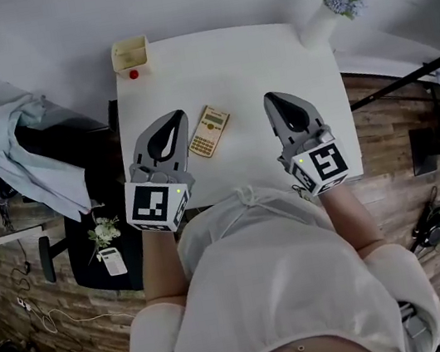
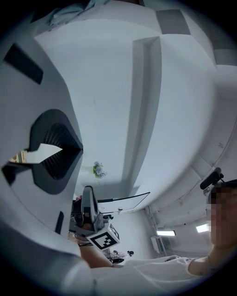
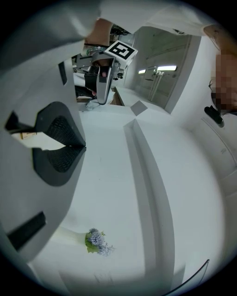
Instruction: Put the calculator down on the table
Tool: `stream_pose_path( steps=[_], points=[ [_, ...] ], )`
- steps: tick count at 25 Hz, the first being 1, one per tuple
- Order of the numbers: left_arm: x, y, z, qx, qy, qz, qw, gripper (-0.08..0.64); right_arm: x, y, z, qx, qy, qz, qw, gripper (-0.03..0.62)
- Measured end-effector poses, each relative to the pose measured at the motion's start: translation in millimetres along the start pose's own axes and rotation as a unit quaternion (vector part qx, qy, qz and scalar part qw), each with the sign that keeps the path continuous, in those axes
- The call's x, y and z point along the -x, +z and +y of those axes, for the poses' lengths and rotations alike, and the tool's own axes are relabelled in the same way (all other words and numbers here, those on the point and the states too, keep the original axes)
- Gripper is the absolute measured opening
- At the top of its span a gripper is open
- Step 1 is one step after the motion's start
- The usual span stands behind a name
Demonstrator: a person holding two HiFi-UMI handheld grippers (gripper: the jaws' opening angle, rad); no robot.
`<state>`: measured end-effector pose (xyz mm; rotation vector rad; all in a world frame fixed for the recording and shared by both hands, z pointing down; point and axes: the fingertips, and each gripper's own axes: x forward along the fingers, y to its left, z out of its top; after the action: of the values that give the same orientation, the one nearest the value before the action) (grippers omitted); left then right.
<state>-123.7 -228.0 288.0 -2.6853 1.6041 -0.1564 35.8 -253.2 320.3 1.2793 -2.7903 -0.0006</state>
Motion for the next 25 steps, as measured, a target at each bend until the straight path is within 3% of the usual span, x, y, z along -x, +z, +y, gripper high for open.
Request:
stream_pose_path(
  steps=[7,25],
  points=[
    [0,-6,2,-0.008,-0.008,0.013,0.9998,0.018,-5,-5,1,0.011,-0.009,0.002,1.0,0.003],
    [-9,-14,-3,0.019,-0.021,0.011,0.9995,0.018,-3,-16,0,0.011,-0.016,0.023,1.0,0.003]
  ],
)
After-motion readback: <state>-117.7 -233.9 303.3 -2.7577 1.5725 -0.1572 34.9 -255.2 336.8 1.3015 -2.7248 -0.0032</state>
